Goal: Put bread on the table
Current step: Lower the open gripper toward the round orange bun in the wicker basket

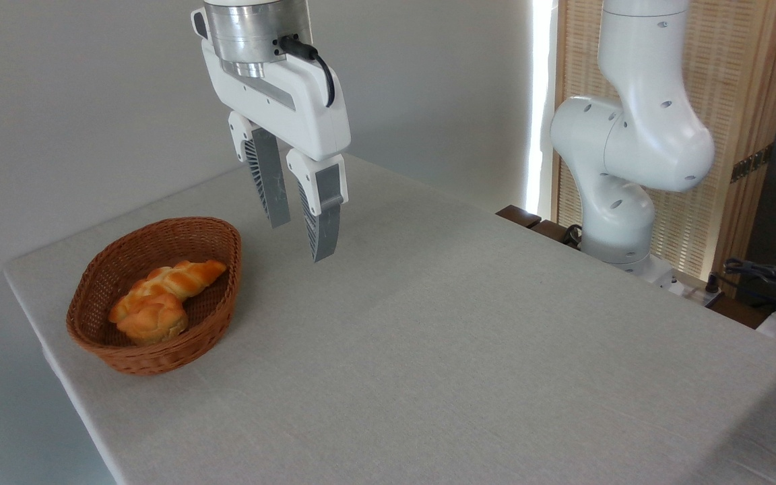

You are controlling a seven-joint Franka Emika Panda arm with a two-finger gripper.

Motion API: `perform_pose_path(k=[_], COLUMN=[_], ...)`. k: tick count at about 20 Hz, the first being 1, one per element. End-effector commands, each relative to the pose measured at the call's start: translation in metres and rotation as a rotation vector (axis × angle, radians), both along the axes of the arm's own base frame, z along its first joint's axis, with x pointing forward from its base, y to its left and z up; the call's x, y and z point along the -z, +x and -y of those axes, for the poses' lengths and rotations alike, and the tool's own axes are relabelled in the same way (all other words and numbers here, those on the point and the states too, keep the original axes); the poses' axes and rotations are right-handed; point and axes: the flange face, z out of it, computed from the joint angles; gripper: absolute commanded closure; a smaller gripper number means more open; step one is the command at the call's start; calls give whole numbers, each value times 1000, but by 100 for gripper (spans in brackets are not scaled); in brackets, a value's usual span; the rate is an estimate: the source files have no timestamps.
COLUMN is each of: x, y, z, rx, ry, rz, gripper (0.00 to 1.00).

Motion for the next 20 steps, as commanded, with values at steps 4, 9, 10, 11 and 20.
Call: perform_pose_path(k=[4, 9, 10, 11, 20], x=[1, 6, 12, 16, 77], y=[-1, 11, 15, 20, 71], z=[0, 20, 36, 53, 167], rx=[12, 40, 68, 89, 217], ry=[-13, -27, -25, -28, -131], rz=[-5, 17, 17, 37, 274], gripper=[0, 0, 0, 0, 0])
